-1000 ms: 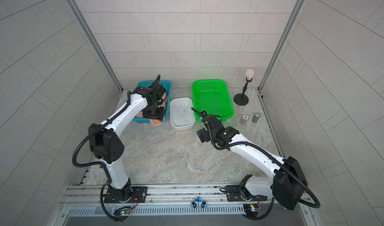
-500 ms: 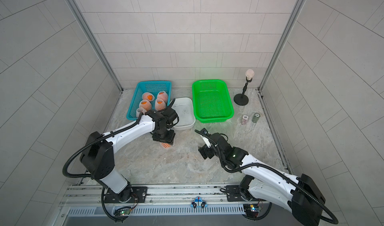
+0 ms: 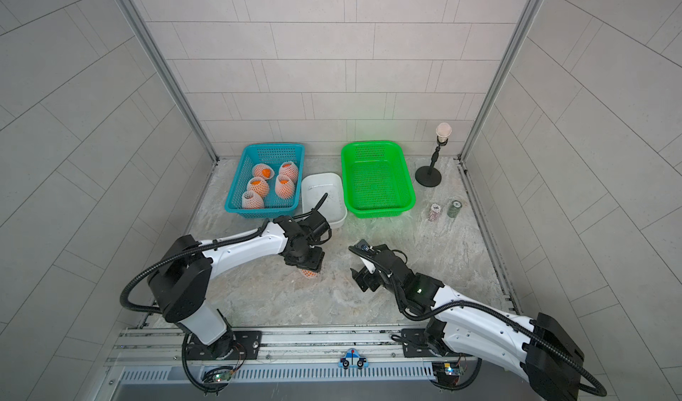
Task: Remove foam nets from oranges
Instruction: Place the orange at the center of the board.
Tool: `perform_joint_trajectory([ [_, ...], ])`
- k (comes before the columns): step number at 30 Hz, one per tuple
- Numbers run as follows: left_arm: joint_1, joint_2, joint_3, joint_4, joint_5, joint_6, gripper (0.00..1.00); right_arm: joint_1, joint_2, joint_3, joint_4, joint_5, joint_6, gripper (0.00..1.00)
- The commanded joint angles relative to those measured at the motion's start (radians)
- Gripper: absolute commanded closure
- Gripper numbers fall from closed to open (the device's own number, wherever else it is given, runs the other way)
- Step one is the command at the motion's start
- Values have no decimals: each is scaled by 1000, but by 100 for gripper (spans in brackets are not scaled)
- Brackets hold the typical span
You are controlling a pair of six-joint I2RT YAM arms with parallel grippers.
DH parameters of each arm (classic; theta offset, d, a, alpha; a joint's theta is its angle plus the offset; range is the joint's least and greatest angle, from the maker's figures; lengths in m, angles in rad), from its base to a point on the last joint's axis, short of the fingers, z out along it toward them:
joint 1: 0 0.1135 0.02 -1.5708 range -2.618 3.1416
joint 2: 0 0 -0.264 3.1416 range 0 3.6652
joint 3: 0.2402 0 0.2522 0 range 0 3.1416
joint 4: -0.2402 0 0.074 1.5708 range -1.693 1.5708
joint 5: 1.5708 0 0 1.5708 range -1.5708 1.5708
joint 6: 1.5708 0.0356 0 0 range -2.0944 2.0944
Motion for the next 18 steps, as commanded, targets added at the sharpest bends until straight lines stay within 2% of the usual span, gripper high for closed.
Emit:
perform_joint_trajectory([
  [1, -19, 19, -20, 18, -34, -30, 32, 11, 24, 4, 38, 25, -10, 5],
  [8, -29, 15, -41, 28, -47, -23, 23, 13, 34, 3, 45, 44, -22, 5],
  [13, -35, -4, -47, 27, -48, -17, 11, 12, 23, -3, 36, 56, -24, 4],
  [18, -35, -10, -45, 25, -45, -6, 7, 13, 13, -1, 22, 69, -27, 3],
])
